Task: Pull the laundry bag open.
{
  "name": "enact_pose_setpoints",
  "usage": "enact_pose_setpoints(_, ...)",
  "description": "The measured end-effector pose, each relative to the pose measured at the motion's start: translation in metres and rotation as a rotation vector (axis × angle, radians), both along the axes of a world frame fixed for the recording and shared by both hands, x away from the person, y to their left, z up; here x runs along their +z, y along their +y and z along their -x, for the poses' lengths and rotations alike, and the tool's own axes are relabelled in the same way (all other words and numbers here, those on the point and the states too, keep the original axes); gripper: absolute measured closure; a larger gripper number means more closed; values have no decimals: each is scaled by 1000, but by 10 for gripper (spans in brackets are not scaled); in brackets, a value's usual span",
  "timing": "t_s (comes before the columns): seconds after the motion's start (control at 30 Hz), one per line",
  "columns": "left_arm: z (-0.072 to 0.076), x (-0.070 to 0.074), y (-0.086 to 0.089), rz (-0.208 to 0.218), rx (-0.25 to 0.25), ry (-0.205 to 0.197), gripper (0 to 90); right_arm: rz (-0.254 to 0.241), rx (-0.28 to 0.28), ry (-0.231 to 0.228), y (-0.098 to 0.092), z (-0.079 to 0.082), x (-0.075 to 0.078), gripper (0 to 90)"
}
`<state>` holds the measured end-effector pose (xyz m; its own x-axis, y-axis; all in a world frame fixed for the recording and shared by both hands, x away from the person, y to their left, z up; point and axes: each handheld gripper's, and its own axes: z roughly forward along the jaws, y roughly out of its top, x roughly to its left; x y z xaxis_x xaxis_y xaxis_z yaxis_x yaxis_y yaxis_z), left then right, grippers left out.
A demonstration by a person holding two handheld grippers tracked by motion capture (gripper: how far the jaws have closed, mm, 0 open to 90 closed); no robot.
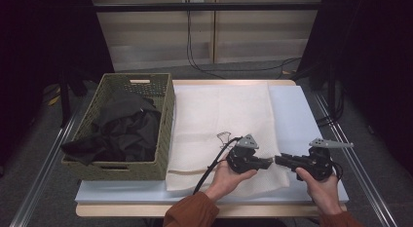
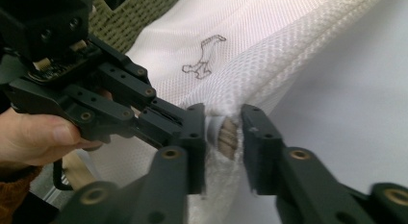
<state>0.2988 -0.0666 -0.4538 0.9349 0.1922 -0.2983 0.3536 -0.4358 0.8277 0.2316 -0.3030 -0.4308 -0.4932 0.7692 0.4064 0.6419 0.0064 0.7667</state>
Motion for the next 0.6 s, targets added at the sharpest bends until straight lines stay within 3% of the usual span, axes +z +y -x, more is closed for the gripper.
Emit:
enact_pose_setpoints(0.17, -1, -1, -1, -8, -1, 2, 870, 13, 7, 1, 3, -1, 1, 831)
enact_pose_setpoints(0.6, 0, 1, -1, -32, -9, 0, 871, 84, -22, -29, 6, 5, 2, 842)
